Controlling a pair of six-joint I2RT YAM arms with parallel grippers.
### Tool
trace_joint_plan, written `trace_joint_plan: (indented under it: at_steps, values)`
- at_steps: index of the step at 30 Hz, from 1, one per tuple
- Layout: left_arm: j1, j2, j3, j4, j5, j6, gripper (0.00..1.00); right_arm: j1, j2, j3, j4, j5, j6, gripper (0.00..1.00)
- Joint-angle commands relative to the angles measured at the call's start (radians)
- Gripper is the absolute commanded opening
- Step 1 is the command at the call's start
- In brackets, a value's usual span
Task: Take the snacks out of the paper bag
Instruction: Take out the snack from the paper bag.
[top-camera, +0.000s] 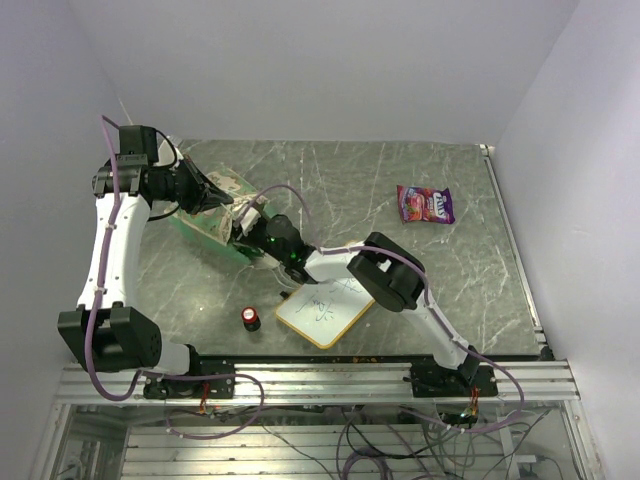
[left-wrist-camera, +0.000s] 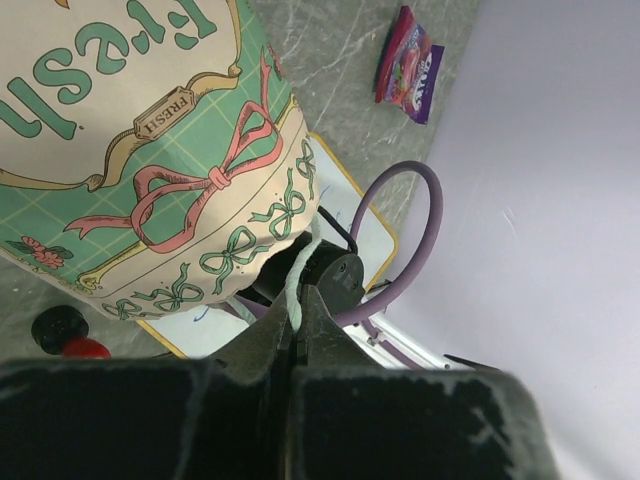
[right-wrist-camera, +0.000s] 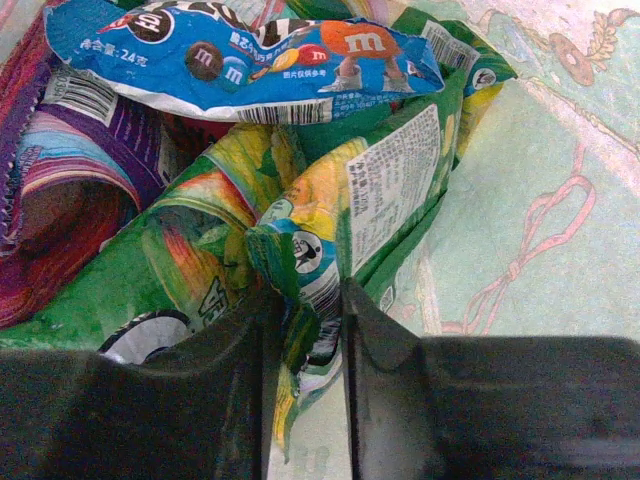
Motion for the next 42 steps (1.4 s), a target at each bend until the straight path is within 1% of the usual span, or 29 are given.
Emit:
trace_joint_plan:
  at_steps: [1, 3, 4, 8, 10, 14, 17, 20, 22, 25, 28, 31, 34, 37, 40, 42]
  values:
    - [0.002, -0.010, 0.033, 0.002, -0.002, -0.003, 0.07, -0.001, -0.013, -0.013, 0.023, -0.007, -0.006, 0.21]
    - [0.001, -0.009, 0.037, 0.008, -0.006, -0.009, 0.07, 0.000, -0.045, -0.050, 0.026, -0.027, 0.004, 0.12]
    - [0.002, -0.010, 0.034, 0.013, -0.006, -0.014, 0.07, -0.001, -0.064, -0.068, 0.026, -0.037, 0.009, 0.10]
    - [0.002, -0.028, -0.002, 0.070, -0.009, -0.054, 0.07, -0.001, -0.149, -0.159, 0.035, -0.100, 0.030, 0.08]
    - [0.002, -0.034, -0.009, 0.087, -0.019, -0.055, 0.07, 0.000, -0.197, -0.205, 0.017, -0.132, 0.046, 0.01]
    - [0.004, -0.034, -0.019, 0.111, -0.014, -0.061, 0.07, -0.001, -0.319, -0.323, 0.004, -0.180, 0.099, 0.00]
    - [0.003, -0.050, -0.054, 0.151, -0.010, -0.085, 0.07, -0.001, -0.415, -0.375, -0.066, -0.246, 0.101, 0.00]
    - [0.007, -0.066, -0.082, 0.174, -0.014, -0.099, 0.07, -0.006, -0.509, -0.443, -0.106, -0.278, 0.144, 0.00]
    - [0.008, -0.063, -0.078, 0.162, -0.019, -0.100, 0.07, -0.012, -0.570, -0.475, -0.158, -0.392, 0.126, 0.00]
    - [0.008, -0.071, -0.101, 0.155, -0.028, -0.121, 0.07, -0.012, -0.663, -0.492, -0.296, -0.495, 0.093, 0.00]
    - [0.008, -0.091, -0.140, 0.167, -0.039, -0.165, 0.07, -0.012, -0.754, -0.486, -0.457, -0.548, 0.090, 0.00]
    - [0.008, -0.104, -0.144, 0.155, -0.063, -0.177, 0.07, -0.012, -0.873, -0.492, -0.588, -0.582, 0.094, 0.00]
    - [0.008, -0.108, -0.140, 0.138, -0.090, -0.175, 0.07, -0.012, -1.008, -0.528, -0.730, -0.559, 0.095, 0.00]
    - [0.008, -0.111, -0.139, 0.131, -0.095, -0.178, 0.07, -0.013, -1.148, -0.528, -0.911, -0.483, 0.063, 0.00]
    - [0.008, -0.128, -0.157, 0.146, -0.103, -0.187, 0.07, -0.016, -1.273, -0.508, -1.070, -0.319, 0.035, 0.00]
    - [0.008, -0.133, -0.166, 0.158, -0.103, -0.191, 0.07, -0.023, -1.344, -0.504, -1.122, -0.203, 0.029, 0.00]
